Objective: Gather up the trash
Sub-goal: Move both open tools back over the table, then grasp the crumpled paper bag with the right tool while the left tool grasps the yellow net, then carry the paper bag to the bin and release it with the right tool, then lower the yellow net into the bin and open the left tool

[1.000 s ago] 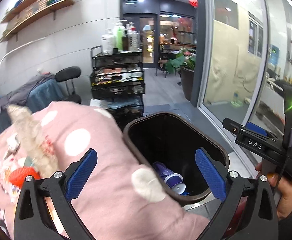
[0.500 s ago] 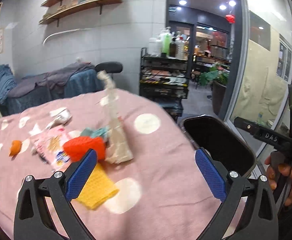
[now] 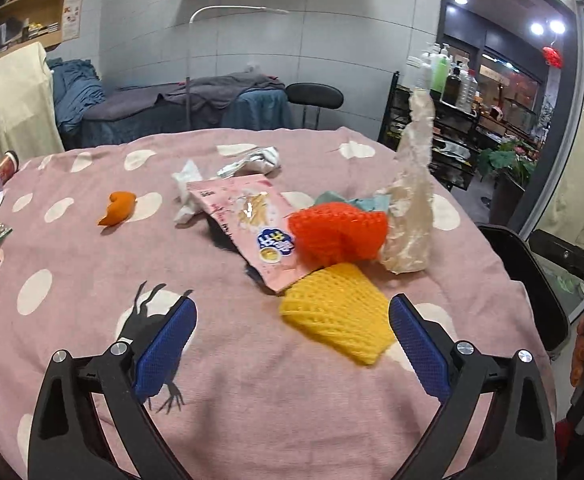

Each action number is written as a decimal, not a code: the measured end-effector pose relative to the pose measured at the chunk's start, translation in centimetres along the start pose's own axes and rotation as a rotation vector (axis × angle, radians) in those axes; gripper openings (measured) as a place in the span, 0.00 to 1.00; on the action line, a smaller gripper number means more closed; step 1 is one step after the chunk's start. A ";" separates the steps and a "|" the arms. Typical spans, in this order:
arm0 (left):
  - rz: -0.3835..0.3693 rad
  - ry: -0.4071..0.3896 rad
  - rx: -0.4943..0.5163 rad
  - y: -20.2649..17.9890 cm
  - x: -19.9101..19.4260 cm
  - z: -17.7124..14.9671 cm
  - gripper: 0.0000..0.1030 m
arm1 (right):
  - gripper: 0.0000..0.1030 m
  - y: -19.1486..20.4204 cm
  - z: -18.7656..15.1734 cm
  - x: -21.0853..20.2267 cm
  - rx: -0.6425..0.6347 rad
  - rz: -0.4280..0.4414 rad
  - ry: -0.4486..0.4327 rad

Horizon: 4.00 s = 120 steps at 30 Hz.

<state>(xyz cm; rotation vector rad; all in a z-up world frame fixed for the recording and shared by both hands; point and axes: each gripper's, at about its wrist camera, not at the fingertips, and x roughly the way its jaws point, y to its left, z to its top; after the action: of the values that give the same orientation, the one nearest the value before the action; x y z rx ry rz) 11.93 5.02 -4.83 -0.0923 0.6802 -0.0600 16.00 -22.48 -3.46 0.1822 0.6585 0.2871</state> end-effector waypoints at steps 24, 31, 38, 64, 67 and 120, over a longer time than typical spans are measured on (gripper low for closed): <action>-0.261 0.294 -0.051 -2.4 7.3 0.6 0.48 | 0.42 7.0 4.0 11.0 -0.128 0.005 0.166; -0.292 0.268 -0.062 -2.0 6.3 0.2 0.18 | 0.13 5.9 4.1 9.1 -0.103 0.026 0.115; -0.308 0.167 -0.043 -2.5 2.7 -0.1 0.15 | 0.12 4.3 3.8 4.7 -0.094 0.028 0.039; -0.435 -0.016 0.156 -13.1 -0.9 2.8 0.15 | 0.12 -7.4 0.0 -6.6 0.053 -0.242 -0.132; -0.455 -0.007 0.180 -14.7 -0.5 2.9 0.15 | 0.12 -9.7 -0.8 -6.5 0.081 -0.307 -0.110; -0.597 0.202 0.462 -31.6 6.0 2.3 0.15 | 0.78 -19.5 -6.3 -12.2 0.436 -0.558 -0.219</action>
<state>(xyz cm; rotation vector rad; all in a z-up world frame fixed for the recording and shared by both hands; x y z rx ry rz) 17.25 -26.76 -3.52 0.1609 0.8060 -0.8053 6.90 -44.34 -6.36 0.4291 0.5226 -0.4134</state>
